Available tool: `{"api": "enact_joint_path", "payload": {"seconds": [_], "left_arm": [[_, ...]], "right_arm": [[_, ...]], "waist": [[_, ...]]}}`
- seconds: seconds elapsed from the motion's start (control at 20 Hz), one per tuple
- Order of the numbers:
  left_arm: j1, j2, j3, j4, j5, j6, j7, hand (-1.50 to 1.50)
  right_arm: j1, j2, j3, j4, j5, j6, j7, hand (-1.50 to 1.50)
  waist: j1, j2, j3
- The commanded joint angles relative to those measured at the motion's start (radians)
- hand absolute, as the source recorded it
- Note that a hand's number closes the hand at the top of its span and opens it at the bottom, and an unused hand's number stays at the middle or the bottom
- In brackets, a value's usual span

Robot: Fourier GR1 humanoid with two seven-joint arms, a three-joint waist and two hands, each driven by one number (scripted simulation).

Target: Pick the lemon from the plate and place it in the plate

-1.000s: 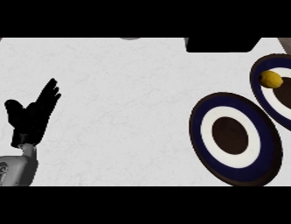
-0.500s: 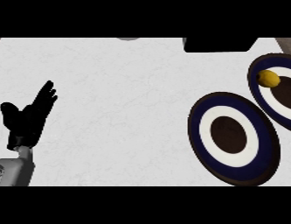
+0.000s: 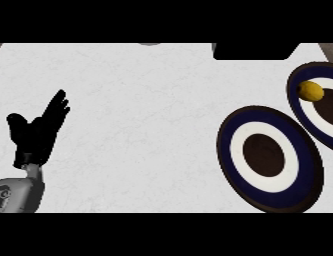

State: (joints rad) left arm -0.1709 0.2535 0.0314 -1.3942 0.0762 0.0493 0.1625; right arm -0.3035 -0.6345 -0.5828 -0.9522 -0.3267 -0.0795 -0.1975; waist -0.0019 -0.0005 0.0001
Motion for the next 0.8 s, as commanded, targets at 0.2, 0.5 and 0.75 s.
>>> {"api": "enact_joint_path", "payload": {"seconds": [0.2,0.5,0.75], "left_arm": [[0.025,-0.021,0.024,0.002,-0.030,-0.023,-0.028,0.00],[-0.006,-0.014,0.043,-0.050,-0.020,-0.044,0.057,0.00],[-0.022,-0.025,0.048,-0.044,-0.035,-0.033,0.073,0.00]], "right_arm": [[0.093,-0.004,-0.020,-0.014,-0.026,0.038,-0.044,-1.50],[0.064,-0.061,-0.038,0.132,-0.014,0.054,-0.096,-1.50],[0.146,-0.108,-0.060,0.133,-0.035,0.142,-0.073,-1.50]], "waist": [[0.000,0.000,0.000],[0.004,0.001,0.000],[0.001,0.000,0.000]]}}
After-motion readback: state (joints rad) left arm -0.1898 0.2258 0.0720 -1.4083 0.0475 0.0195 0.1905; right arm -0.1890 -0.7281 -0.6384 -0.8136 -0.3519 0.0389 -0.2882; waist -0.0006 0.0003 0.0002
